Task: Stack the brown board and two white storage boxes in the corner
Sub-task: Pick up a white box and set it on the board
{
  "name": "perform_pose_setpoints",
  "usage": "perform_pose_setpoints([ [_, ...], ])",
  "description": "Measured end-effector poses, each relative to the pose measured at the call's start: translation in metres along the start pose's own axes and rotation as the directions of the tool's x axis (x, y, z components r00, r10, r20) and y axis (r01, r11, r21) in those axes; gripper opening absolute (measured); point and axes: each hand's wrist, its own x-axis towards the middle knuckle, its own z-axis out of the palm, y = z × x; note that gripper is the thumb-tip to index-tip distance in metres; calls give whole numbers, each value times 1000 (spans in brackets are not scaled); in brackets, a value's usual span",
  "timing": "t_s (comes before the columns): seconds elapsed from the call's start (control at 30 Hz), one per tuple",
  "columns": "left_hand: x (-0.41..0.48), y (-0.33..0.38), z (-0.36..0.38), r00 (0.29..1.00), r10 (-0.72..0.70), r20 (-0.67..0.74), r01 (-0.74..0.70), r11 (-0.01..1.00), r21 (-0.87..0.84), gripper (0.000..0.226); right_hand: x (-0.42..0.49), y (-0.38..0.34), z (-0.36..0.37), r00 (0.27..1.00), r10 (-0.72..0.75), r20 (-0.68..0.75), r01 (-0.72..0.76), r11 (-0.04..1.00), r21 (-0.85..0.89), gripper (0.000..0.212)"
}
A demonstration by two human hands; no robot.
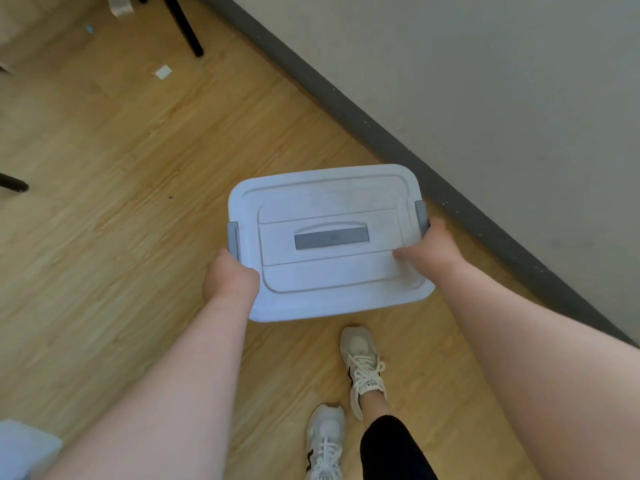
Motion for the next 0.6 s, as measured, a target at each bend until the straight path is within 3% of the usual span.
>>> perform_pose_setpoints([
  [0.6,-172,38,81,912,374,168,-407,870,278,44,-130,212,-93,941,301,-155,-231,907,353,77],
])
